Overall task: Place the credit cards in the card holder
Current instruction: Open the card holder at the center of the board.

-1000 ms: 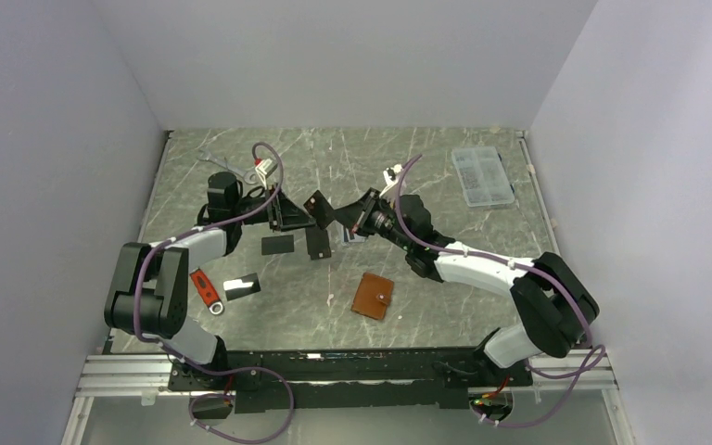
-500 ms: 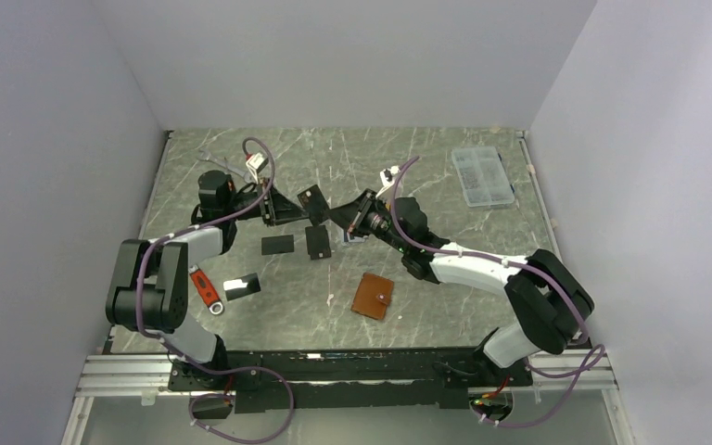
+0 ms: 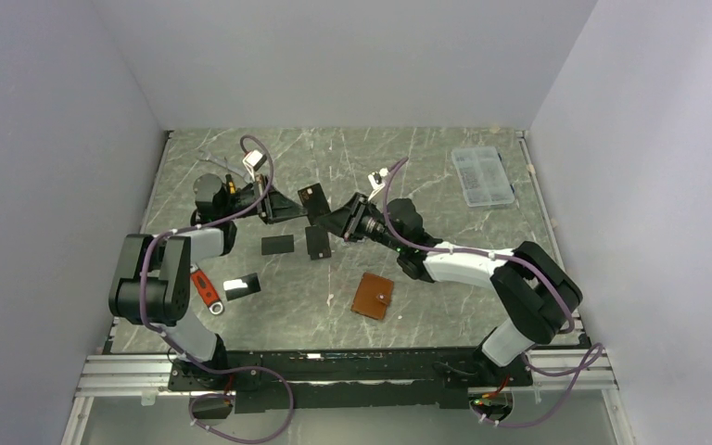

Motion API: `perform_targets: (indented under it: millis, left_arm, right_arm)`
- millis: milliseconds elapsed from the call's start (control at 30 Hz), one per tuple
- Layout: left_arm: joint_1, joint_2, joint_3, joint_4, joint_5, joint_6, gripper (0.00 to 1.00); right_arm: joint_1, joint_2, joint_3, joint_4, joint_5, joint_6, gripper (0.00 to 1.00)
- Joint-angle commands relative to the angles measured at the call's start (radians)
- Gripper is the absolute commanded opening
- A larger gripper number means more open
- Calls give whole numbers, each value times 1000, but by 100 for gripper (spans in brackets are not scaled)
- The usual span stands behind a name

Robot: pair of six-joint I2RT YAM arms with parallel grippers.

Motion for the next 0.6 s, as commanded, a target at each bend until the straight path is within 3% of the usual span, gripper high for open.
perform_targets:
  millis: [0,233,467,567]
  left_arm:
    - [-4,-82,-11,-30,22,58,0]
    - [-14,-126,-12,-94,29,101,0]
    - [-36,-157,-4,-134,36,129,0]
    - [-36,-153,-1,-122,36,119,0]
  right_arm:
    - [-47,-24,35,46,-143,-12,33]
    - [-175,44,163,7,-483,-36,53]
    - [-191,107,255,54,-589,-23,54]
    - [-191,133,259,97,-603,19,50]
